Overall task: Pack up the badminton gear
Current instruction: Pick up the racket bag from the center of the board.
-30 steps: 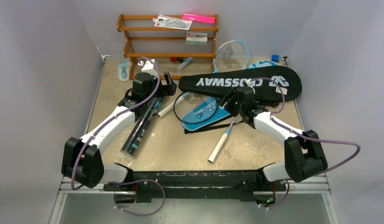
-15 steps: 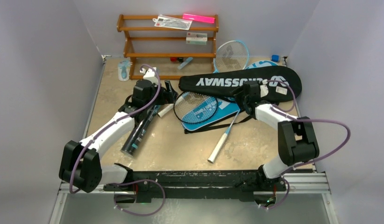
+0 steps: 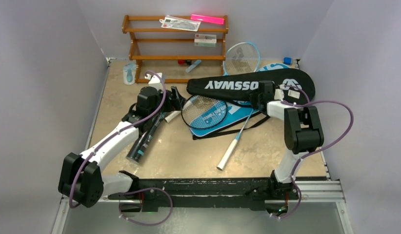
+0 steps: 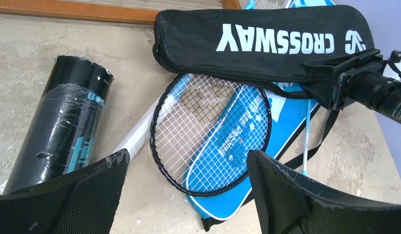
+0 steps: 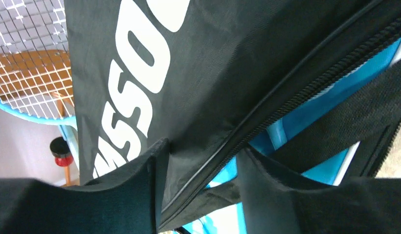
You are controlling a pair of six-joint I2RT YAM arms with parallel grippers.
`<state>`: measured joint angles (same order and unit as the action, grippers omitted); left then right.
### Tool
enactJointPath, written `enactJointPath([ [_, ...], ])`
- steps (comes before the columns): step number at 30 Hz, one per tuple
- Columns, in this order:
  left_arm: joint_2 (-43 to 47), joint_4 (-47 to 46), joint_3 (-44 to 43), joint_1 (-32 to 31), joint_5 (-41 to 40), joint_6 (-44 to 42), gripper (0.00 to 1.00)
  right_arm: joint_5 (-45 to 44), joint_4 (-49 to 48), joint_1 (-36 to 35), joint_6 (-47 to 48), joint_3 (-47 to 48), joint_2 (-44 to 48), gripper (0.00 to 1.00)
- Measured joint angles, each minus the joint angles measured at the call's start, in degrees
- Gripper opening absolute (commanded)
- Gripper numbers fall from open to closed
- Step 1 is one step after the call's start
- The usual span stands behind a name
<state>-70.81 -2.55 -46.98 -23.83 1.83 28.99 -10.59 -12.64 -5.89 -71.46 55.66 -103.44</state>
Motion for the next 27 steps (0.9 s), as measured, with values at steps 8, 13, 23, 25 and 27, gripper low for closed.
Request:
enactJointPath([
  [8,1.01,0.15,0.00,-0.24,0.13,0.22,0.88,0.63,-2.32,1.38,0.39,0.44,0.85,0.00],
  [13,2.16,0.26,0.00,-0.24,1.66,0.66,0.87,-0.44,-2.36,1.42,2.51,-0.92,7.19,0.00],
  [23,8.59,7.85,-1.20,-1.16,4.02,-1.18,0.85,1.18,1.03,1.42,10.32,-2.97,20.92,0.00],
  [25,9.51,10.03,-2.89,-1.70,4.42,-2.58,0.83,2.54,2.10,1.38,12.09,-3.65,22.80,0.00],
  [27,9.79,12.98,-5.53,-2.71,4.44,-4.79,0.83,3.98,3.23,1.01,13.99,-3.98,24.09,0.00],
])
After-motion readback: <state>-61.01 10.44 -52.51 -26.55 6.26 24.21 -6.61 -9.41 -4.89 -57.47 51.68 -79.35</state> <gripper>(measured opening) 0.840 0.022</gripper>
